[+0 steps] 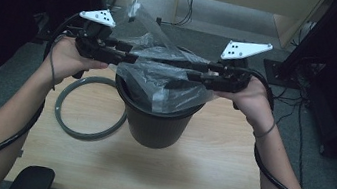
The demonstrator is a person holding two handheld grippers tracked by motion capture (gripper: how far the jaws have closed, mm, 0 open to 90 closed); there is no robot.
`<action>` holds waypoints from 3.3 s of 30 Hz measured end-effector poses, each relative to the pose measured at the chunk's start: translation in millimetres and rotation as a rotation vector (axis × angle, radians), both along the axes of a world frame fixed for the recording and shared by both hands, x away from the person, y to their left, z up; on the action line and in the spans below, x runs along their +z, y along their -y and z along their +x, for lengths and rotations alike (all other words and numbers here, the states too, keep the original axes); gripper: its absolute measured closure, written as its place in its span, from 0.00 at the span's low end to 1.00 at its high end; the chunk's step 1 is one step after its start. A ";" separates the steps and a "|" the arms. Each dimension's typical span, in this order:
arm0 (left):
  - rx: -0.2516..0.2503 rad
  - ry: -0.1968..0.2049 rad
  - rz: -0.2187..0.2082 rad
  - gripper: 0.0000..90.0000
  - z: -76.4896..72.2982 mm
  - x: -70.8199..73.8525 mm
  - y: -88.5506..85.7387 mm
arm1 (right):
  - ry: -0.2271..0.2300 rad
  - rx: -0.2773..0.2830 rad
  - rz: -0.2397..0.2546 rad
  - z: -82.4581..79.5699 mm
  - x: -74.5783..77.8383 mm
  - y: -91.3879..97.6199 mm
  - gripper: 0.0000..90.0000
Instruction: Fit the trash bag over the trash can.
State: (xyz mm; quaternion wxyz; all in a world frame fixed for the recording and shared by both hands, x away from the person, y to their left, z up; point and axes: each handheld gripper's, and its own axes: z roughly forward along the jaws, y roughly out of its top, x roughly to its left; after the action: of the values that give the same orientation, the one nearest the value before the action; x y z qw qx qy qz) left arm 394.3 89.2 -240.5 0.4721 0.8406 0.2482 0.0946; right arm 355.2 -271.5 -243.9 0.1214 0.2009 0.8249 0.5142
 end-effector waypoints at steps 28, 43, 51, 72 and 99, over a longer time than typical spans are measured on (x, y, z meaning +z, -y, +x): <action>-0.062 0.039 -0.045 0.47 -36.4 -27.5 -22.9 | -0.011 -0.071 0.035 -36.3 -32.4 32.8 0.47; -0.059 0.025 -0.028 0.96 -60.0 -16.1 -24.1 | -0.071 -0.036 0.021 -46.4 -25.8 30.9 0.92; -0.085 -0.005 -0.096 0.96 -77.4 -26.3 -34.2 | -0.092 0.024 0.036 -68.5 -31.7 31.1 0.92; -0.030 -0.058 -0.162 0.96 -80.3 -50.6 -33.5 | -0.084 0.044 0.066 -77.0 -58.1 24.3 0.96; -0.054 -0.108 -0.146 0.81 -83.5 -83.6 -43.2 | -0.103 0.045 -0.038 -84.8 -78.1 20.2 0.86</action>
State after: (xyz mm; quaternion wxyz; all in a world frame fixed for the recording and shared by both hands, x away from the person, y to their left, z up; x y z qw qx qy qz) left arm 310.8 132.4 -324.2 0.5204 0.8142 0.2567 0.0182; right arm 270.4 -291.7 -322.0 0.0713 0.2063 0.8440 0.4900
